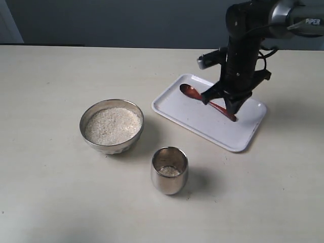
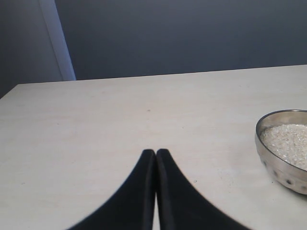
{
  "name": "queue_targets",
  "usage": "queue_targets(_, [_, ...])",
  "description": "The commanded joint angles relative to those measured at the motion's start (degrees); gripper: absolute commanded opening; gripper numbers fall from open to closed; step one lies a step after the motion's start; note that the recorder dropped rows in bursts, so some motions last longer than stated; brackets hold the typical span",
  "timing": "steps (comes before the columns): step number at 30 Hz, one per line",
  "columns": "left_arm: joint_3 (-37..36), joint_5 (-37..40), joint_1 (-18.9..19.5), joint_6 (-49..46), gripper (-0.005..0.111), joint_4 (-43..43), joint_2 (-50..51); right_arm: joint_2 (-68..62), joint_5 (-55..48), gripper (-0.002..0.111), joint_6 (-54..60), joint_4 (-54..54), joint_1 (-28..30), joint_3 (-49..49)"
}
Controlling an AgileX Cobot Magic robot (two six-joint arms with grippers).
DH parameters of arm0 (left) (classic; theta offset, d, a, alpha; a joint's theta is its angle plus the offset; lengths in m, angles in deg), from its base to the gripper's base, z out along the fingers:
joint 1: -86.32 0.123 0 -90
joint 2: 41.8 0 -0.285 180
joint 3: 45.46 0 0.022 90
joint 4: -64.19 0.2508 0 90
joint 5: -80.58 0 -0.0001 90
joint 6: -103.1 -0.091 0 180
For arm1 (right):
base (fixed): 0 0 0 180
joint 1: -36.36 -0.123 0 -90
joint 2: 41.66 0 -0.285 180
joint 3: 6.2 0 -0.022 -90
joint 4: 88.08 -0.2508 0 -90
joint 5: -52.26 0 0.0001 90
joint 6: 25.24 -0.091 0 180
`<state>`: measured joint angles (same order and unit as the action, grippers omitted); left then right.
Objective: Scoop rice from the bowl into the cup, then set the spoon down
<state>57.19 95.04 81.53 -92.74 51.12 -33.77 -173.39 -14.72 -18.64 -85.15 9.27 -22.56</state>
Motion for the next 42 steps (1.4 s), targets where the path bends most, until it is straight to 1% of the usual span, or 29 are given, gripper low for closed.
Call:
queue_targets(1, [0.14,-0.78,-0.23,0.27,0.001,0.25,-0.25,9.41,6.54,-0.001,0.16,-5.16,0.29,-0.45])
queue_targets(3, [0.14,-0.78,0.44,0.27,0.001,0.25,-0.25,13.22,8.62,-0.001,0.16,-7.67,0.08,-0.45])
queue_targets(6, [0.14,-0.78,1.84,0.27,0.001,0.25,-0.25,18.99,11.20,-0.001,0.16,-7.81,-0.90,0.69])
queue_targets(10, [0.14,-0.78,3.80,0.27,0.001,0.25,-0.25,28.19,15.57,-0.001,0.16,-7.46,-1.53,8.30])
queue_targets(12, [0.14,-0.78,4.83,0.27,0.001,0.25,-0.25,33.63,19.60,-0.001,-0.35,-8.09,-1.53,15.38])
queue_targets(14, [0.14,-0.78,5.73,0.27,0.001,0.25,-0.25,39.15,25.87,-0.001,-1.81,-9.30,-1.53,23.89])
queue_targets(17, [0.14,-0.78,6.06,0.27,0.001,0.25,-0.25,48.34,36.08,-0.001,-5.43,-10.10,-1.53,36.24])
queue_targets(19, [0.14,-0.78,6.06,0.27,0.001,0.25,-0.25,53.72,41.04,-0.001,-7.10,-10.25,-1.53,42.99])
queue_targets(21, [0.14,-0.78,5.93,0.27,0.001,0.25,-0.25,58.74,44.37,-0.001,-7.32,-10.35,-1.53,48.99])
queue_targets(24, [0.14,-0.78,5.93,0.27,0.001,0.25,-0.25,64.39,44.46,-0.001,-7.32,-10.35,-1.53,54.92])
queue_targets(27, [0.14,-0.78,5.93,0.27,0.001,0.25,-0.25,67.70,41.83,-0.001,-7.32,-10.35,-1.53,57.74])
queue_targets(30, [0.14,-0.78,5.93,0.27,0.001,0.25,-0.25,69.23,38.98,-0.001,-7.32,-10.35,-1.53,58.42])
queue_targets(42, [0.14,-0.78,5.93,0.27,0.001,0.25,-0.25,69.68,39.17,-0.001,-7.32,-10.60,-1.67,58.42])
